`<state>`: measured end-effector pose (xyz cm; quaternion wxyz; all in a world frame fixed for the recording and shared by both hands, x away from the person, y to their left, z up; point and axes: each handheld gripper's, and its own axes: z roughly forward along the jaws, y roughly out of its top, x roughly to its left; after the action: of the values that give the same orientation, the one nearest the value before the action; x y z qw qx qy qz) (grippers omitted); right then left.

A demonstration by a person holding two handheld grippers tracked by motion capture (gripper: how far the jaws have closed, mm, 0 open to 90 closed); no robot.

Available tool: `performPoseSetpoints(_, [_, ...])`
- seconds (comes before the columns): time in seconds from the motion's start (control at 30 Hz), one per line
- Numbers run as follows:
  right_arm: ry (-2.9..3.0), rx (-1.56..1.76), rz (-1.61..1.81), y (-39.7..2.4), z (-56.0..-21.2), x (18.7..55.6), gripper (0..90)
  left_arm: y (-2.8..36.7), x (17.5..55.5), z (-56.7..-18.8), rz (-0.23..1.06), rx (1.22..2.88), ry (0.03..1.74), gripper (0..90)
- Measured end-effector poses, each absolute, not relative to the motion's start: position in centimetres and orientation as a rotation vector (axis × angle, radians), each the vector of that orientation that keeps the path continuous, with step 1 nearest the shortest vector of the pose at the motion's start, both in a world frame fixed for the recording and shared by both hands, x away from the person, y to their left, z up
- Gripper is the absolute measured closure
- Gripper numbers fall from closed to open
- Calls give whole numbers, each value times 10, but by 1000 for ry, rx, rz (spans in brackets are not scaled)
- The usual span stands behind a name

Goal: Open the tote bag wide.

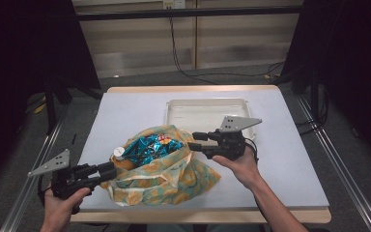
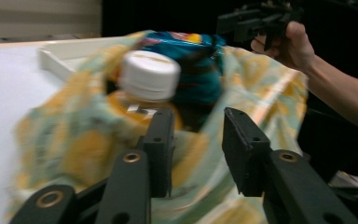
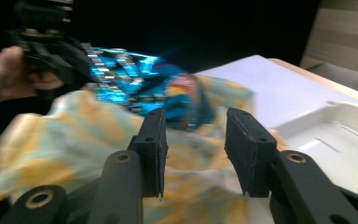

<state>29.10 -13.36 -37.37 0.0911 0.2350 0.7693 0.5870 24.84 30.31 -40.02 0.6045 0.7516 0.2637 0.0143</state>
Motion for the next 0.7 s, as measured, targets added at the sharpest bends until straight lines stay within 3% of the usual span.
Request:
performPoseSetpoints(0.17, [2348,644,1763,-126,-370,274,551,282,246,-402,0,1785,562,551])
performPoseSetpoints(0.2, [2374,614,1760,-121,-370,267,533,278,247,-403,7,1808,562,493])
performPoseSetpoints(0.27, [2389,600,1763,-118,-371,265,518,267,245,-406,-1,1853,551,492])
performPoseSetpoints(0.37, [2433,569,1742,-110,-376,259,472,259,243,-411,-14,1902,510,698])
performPoseSetpoints(0.4, [2455,561,1730,-105,-381,258,448,257,241,-413,-22,1907,503,887])
performPoseSetpoints(0.6, [2522,542,1684,-96,-396,256,395,252,233,-410,-84,1882,469,900])
performPoseSetpoints(0.67, [2534,538,1669,-95,-399,255,395,251,232,-410,-85,1886,464,900])
performPoseSetpoints(0.7, [2549,529,1647,-94,-404,254,442,249,233,-411,-86,1889,464,900])
